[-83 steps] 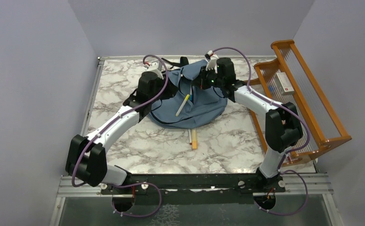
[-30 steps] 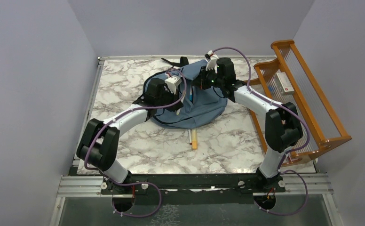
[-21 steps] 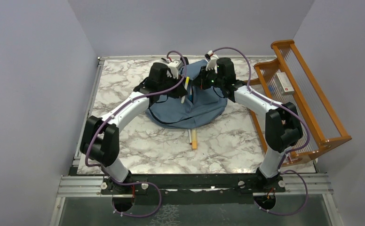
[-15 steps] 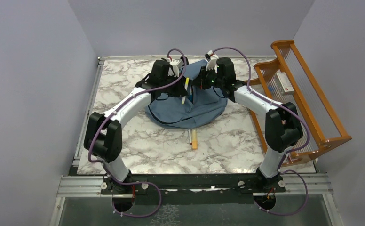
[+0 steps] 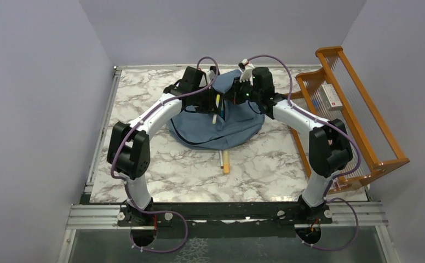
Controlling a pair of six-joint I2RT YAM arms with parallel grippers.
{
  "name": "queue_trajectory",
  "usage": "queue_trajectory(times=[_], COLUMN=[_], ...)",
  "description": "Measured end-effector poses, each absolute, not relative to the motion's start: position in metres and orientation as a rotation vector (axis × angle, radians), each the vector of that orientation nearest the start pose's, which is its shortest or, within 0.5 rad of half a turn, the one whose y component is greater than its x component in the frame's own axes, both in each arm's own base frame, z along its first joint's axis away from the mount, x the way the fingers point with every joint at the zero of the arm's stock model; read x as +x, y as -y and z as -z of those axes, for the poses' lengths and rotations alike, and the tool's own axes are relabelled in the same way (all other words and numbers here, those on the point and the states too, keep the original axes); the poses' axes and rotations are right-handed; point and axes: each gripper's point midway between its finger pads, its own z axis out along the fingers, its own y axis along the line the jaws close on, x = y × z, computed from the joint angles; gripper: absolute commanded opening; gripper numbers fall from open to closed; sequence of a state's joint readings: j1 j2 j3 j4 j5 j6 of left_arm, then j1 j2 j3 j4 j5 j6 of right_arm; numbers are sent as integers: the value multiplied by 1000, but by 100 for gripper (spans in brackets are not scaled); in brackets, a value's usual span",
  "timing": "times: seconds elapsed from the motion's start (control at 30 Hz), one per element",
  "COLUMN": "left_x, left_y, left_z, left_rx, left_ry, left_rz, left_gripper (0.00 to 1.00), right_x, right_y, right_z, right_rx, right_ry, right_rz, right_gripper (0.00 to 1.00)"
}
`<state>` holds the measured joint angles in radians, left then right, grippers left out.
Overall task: Pack the student bag
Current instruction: Place the stationery in the student bag.
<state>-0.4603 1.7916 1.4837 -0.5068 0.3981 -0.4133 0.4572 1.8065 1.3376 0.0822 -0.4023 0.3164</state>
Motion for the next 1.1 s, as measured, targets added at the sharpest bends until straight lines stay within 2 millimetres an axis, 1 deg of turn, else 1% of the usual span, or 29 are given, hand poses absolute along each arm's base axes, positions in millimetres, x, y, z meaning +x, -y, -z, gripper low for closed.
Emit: queue_trajectory(times=[0.2, 0.27, 0.43, 0.6, 0.67, 0.77, 0.83, 0.97, 1.1], left_x=[394, 399, 397, 395, 393, 395, 402, 424, 444], left_y=[285, 287, 283, 279, 278, 276, 279, 285, 288], left_z=[-162, -159, -144, -139, -137, -137, -141, -147, -148], left_rx=[233, 228, 213, 203, 199, 192, 192, 185, 165], left_ry=[-2501, -2519, -2579, -2598, -2608, -2613, -2602, -2564, -2542], left_rz=[846, 835, 801, 781, 777, 774, 777, 786, 791], left_gripper=[0, 0, 1, 4, 7, 9, 11, 11, 14], right_x=[435, 435, 434, 434, 434, 434, 433, 433, 432], right_y=[-304, -304, -303, -303, -303, -303, -303, -303, -303], right_z=[-188, -188, -188, -188, -188, -188, -187, -186, -186], right_rx=[-417, -417, -417, -417, -417, -417, -417, -416, -416], right_ry=[-1993, -1992, -1992, -1993, -1993, -1993, -1996, -1997, -1997], right_rz=[-892, -892, -892, -892, -892, -892, -892, -891, -892], right_gripper=[0, 1, 1, 1, 1, 1, 0, 1, 0])
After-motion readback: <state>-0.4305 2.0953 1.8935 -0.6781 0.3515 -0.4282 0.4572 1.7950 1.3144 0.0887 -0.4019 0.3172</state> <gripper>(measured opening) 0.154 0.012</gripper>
